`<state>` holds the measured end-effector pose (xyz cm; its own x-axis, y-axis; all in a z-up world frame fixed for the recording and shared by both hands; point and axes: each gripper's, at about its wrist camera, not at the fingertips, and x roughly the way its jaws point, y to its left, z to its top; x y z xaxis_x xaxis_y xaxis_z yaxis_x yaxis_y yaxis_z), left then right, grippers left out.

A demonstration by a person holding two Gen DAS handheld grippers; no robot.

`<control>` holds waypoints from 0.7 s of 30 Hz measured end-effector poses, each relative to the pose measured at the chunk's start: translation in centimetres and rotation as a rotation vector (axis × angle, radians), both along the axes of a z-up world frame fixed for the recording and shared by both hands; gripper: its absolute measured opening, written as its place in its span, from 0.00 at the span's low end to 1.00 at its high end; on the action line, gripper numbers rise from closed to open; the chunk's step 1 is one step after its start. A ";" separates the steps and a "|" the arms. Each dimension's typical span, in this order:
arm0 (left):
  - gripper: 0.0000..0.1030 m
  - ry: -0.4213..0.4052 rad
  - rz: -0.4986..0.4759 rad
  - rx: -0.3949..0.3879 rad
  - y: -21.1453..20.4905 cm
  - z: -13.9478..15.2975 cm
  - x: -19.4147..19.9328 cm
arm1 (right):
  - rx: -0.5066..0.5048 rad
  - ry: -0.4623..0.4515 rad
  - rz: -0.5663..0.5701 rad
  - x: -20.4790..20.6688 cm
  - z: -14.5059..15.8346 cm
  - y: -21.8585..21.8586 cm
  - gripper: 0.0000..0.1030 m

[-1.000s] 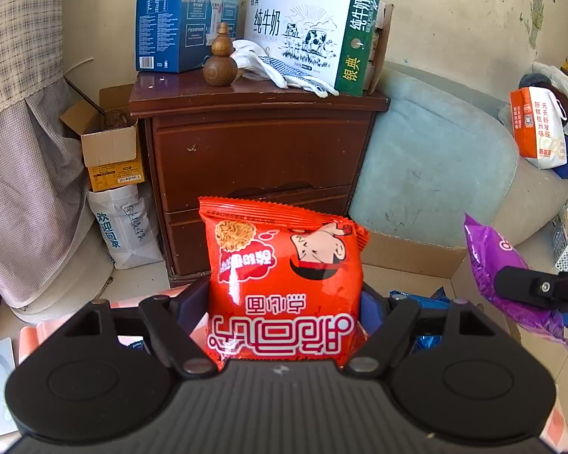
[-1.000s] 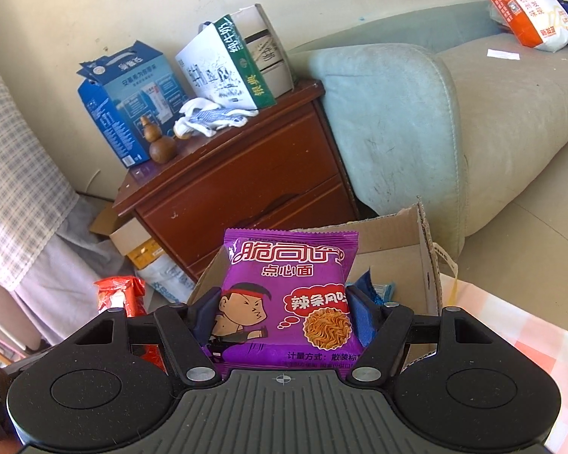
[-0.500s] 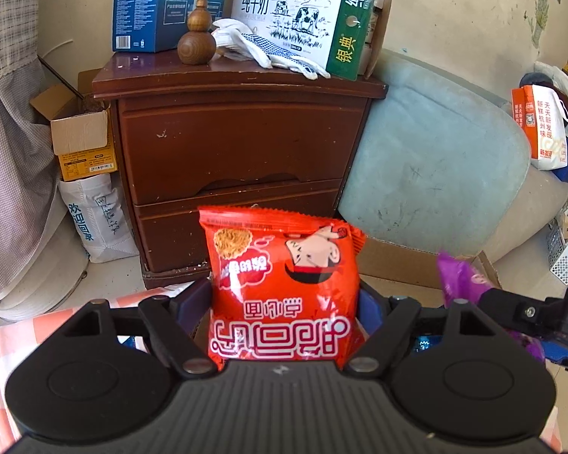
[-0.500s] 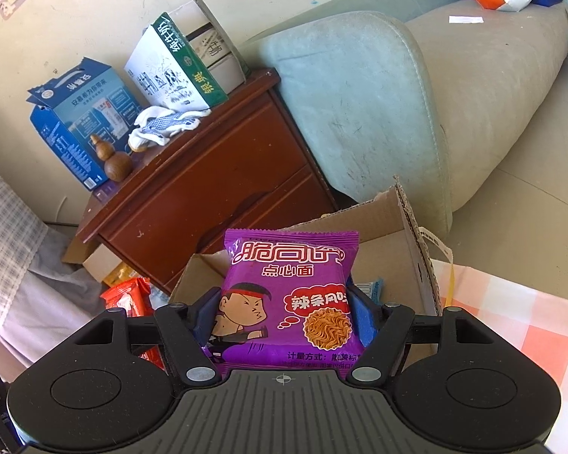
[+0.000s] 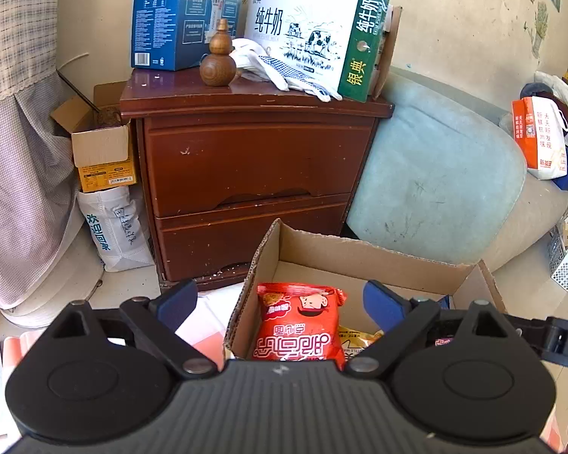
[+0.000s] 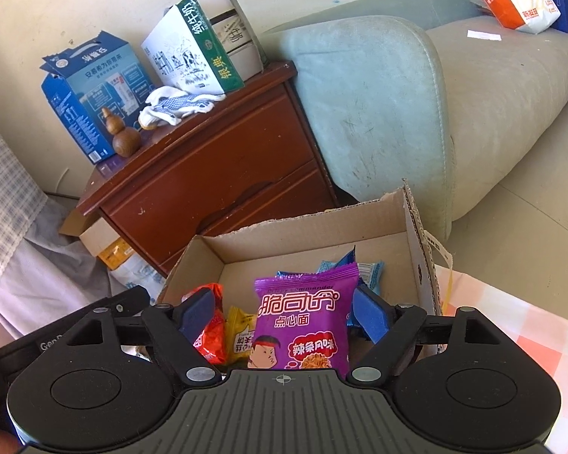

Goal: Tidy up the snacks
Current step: 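Lower both packets into the box and open both tools, then move the left tool to the dark blue packet while the right tool approaches the silver foil packet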

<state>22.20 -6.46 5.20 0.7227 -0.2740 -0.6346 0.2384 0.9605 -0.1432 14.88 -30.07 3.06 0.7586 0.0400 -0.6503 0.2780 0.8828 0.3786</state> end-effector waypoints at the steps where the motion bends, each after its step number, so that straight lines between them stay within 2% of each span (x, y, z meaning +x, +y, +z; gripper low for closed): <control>1: 0.91 0.001 0.006 -0.002 0.4 0.1 -0.2 | 0.000 0.007 0.009 -0.1 0.0 0.1 0.79; 14: 0.92 0.047 0.086 0.026 7.2 -0.4 -2.2 | -0.045 0.059 0.152 -2.3 0.3 2.4 0.81; 21: 0.92 0.121 0.158 0.019 9.7 -2.5 -1.6 | -0.060 0.147 0.198 -3.6 -0.6 3.1 0.81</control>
